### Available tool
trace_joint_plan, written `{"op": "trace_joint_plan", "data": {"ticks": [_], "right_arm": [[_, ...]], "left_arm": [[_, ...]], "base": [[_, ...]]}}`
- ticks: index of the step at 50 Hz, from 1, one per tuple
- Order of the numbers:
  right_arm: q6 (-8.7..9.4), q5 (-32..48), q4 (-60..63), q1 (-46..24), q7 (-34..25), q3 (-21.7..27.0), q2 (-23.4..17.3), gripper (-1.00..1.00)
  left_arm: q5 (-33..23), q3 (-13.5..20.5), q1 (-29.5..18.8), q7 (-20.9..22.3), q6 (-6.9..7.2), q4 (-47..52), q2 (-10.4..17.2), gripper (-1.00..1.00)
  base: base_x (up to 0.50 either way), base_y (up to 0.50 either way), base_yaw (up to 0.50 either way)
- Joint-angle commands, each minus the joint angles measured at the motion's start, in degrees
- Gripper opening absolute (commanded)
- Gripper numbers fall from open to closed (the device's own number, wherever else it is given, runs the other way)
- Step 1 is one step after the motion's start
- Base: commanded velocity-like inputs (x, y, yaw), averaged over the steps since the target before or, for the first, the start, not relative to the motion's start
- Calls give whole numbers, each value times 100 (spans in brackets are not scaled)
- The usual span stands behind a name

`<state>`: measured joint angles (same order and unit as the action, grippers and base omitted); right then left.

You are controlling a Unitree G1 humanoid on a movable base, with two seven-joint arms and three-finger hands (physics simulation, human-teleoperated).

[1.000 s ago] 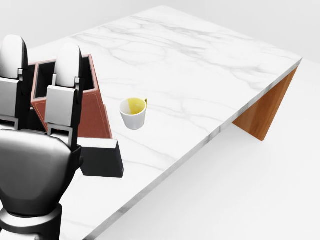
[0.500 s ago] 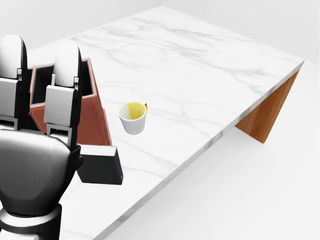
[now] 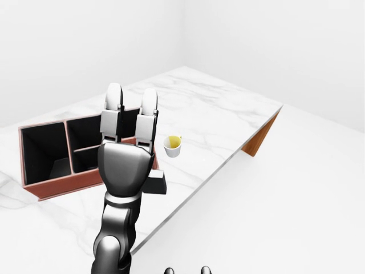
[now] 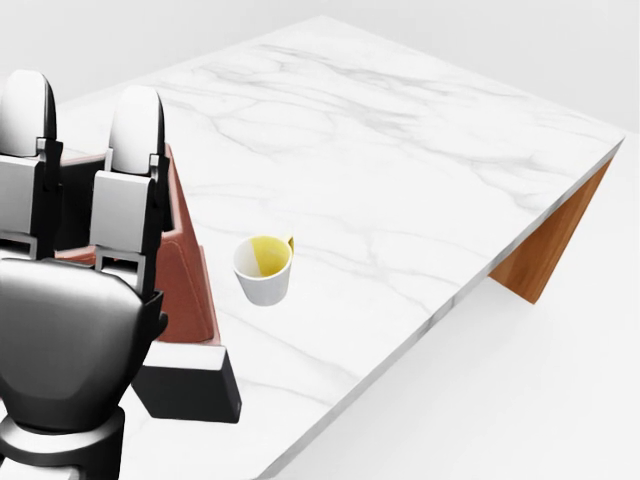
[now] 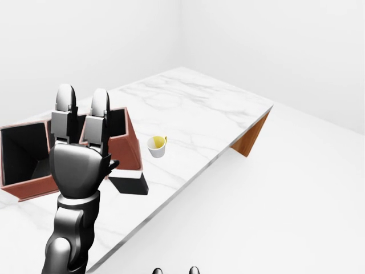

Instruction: Pick up the book and place it in the right compartment of the caddy.

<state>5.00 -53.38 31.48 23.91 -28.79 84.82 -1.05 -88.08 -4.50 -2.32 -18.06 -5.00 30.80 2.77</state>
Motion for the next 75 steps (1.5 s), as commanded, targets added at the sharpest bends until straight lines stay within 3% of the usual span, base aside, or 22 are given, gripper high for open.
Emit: {"op": "trace_joint_plan", "data": {"ticks": [1,38,75], "right_arm": [[0,14,-22,2,-28,-12,8,100],[0,-23,14,3,-57,-2,25,100],[0,82,16,-1,4,-30,28,100]], "left_arm": [[-17,-10,6,-14,0,-13,0,100],[42,14,-1,-16,0,-24,5,100],[-26,-17,4,-18,0,-58,3,100]], "base": [[17,-15,0],[17,-15,0],[0,0,0]]}}
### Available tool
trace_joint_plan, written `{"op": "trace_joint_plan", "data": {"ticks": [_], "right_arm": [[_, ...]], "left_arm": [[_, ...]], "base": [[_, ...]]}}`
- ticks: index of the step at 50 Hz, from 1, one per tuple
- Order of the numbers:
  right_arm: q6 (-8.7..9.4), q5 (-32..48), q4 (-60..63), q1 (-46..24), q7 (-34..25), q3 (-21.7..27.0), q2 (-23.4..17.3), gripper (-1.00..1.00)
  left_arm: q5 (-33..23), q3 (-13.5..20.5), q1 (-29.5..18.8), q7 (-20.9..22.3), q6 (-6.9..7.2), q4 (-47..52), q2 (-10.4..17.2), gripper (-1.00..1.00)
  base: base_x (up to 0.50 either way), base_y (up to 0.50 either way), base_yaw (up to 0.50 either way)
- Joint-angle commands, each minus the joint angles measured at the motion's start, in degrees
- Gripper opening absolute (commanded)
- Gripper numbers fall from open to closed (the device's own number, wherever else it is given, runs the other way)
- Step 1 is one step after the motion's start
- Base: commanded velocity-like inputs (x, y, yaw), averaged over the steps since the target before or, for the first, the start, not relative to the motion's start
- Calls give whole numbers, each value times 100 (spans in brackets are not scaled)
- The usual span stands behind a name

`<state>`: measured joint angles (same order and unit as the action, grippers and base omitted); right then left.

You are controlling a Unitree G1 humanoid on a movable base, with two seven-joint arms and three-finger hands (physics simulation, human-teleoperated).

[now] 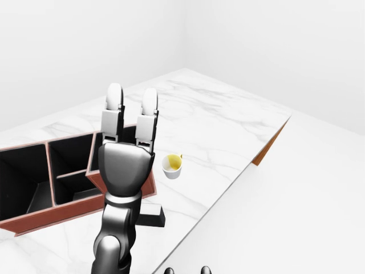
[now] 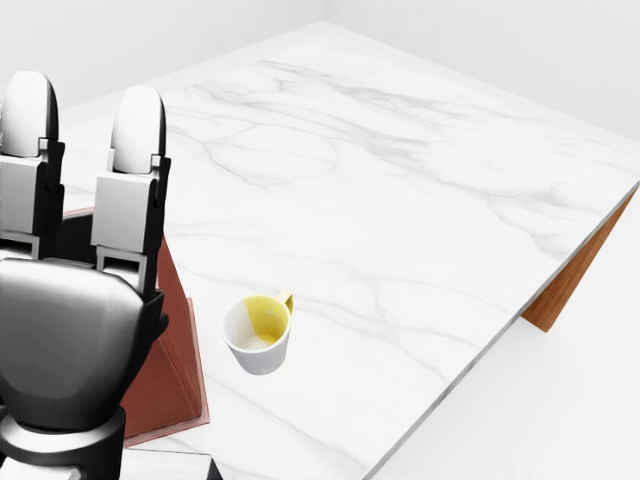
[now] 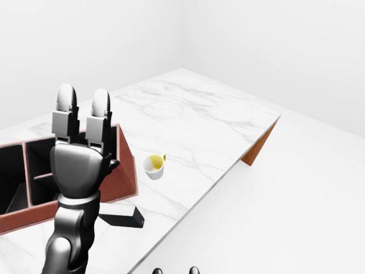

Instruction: Pick up the book and place it in the right compartment of the caddy.

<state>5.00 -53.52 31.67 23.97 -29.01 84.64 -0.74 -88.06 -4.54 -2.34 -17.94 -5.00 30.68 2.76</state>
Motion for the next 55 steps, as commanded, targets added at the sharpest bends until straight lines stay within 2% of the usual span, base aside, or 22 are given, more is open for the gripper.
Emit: {"op": "trace_joint_plan", "data": {"ticks": [1,27,30,39,55], "right_arm": [[0,96,-2,-8,26,-12,-2,100],[0,3,-19,-5,45,16,-34,100],[0,-25,-27,3,22,22,-32,100],[0,47,-6,0,-21,-1,-20,100],[0,216,-72,-22,-131,-71,3,100]], "left_arm": [[-28,-14,6,-30,0,-46,3,100],[-94,-26,46,-13,0,-85,17,100],[113,12,65,197,0,-13,-1,100],[165,109,278,682,0,412,58,100],[203,206,444,1000,0,287,118,100]], "base": [[0,0,0],[0,0,0],[0,0,0],[0,0,0],[0,0,0]]}}
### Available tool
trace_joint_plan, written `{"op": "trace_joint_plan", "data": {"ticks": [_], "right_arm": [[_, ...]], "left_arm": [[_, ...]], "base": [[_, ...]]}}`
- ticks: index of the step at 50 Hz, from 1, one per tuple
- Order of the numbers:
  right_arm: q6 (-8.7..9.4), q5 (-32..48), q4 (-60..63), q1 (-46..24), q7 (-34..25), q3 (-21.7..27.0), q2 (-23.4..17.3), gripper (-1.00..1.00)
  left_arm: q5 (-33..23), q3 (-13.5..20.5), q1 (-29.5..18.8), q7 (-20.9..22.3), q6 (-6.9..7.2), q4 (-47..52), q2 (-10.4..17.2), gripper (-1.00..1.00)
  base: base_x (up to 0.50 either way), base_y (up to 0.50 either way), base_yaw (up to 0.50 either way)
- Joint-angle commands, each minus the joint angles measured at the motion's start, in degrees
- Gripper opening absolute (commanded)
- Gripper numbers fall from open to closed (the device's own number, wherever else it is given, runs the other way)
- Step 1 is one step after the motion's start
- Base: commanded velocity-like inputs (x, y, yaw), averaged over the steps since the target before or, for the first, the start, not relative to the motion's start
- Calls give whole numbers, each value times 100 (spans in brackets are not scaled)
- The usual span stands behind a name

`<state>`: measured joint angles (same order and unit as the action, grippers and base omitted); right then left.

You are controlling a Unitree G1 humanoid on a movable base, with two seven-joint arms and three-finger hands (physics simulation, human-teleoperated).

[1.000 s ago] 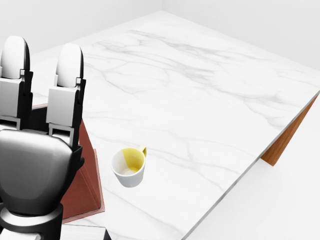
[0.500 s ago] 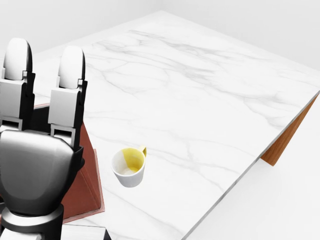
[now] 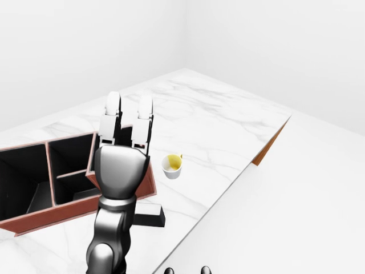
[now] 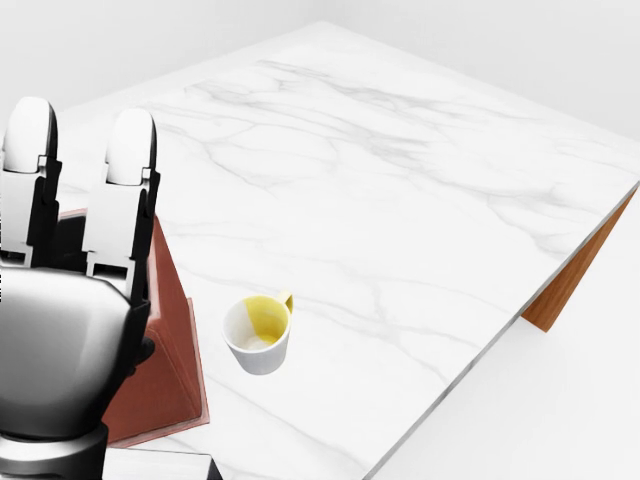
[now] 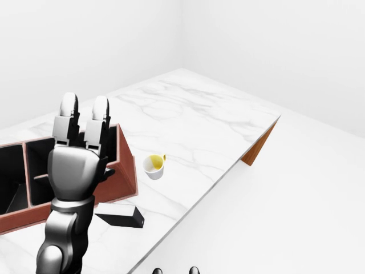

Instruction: Pick up the book and place it in the right compartment of the caddy.

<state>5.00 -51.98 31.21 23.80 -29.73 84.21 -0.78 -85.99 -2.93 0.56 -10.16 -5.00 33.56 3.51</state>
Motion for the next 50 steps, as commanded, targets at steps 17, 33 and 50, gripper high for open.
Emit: {"op": "trace_joint_plan", "data": {"ticks": [17,33,50], "right_arm": [[0,92,-10,-3,-101,-18,8,100],[0,128,-54,-3,-118,-2,-4,100],[0,318,-64,-43,-79,8,-22,100]], "left_arm": [[158,220,525,459,0,105,144,100],[544,631,1395,1206,0,1232,8,100],[965,1082,2121,1221,0,1332,-193,100]], "base": [[0,0,0],[0,0,0],[0,0,0]]}}
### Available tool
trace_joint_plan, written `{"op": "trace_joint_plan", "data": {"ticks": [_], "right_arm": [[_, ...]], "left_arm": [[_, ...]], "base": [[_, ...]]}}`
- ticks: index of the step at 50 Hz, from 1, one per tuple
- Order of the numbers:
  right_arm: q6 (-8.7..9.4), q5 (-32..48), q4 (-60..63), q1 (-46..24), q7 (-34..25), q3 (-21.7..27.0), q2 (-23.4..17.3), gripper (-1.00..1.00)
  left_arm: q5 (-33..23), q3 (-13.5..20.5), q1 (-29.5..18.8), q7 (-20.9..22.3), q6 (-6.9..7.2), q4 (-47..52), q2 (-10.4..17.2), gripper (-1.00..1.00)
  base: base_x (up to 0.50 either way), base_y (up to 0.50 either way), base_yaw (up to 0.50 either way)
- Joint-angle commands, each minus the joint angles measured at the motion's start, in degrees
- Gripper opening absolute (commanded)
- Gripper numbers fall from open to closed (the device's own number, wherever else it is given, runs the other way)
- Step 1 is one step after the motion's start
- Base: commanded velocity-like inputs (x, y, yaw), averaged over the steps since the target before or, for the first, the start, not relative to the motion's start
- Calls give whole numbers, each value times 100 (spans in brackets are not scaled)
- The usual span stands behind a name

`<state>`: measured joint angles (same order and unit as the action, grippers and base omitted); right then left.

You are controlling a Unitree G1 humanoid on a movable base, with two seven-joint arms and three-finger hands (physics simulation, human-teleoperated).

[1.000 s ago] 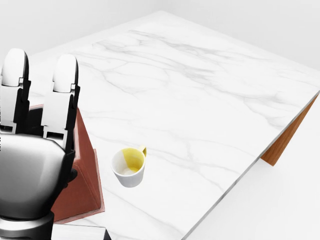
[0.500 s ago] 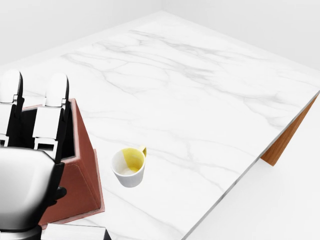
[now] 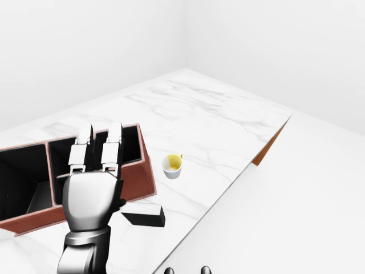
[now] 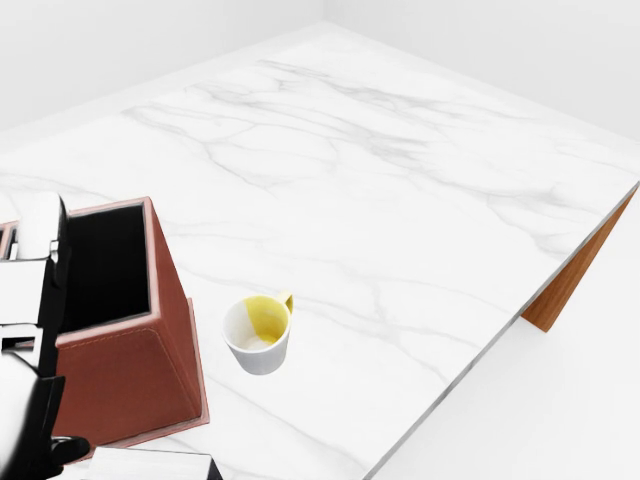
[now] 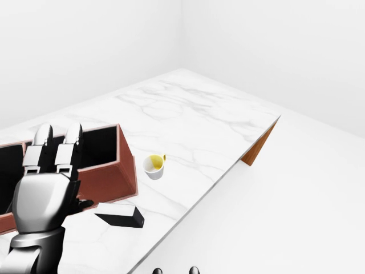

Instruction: Pick up the book and place it in the right compartment of the caddy.

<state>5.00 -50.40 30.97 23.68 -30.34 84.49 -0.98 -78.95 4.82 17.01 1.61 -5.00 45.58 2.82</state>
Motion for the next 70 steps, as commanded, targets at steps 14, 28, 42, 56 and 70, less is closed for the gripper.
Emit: {"op": "trace_joint_plan", "data": {"ticks": [14,28,42,56,70], "right_arm": [[0,-138,-66,25,-241,70,18,100],[0,-17,7,43,-334,-2,81,100],[0,50,-29,29,-331,-18,68,100],[0,101,-47,16,-351,-42,74,100],[0,128,-78,13,-375,-70,82,100]], "left_arm": [[-298,390,725,-634,0,-281,-255,100],[-802,209,1038,-1031,0,-390,-152,100],[-1402,-197,1180,-1305,0,-798,105,100],[-1563,-550,1232,-1455,0,-1096,337,100],[-1709,-1011,1017,-1489,0,-1651,555,100]], "base": [[0,0,0],[0,0,0],[0,0,0],[0,0,0],[0,0,0]]}}
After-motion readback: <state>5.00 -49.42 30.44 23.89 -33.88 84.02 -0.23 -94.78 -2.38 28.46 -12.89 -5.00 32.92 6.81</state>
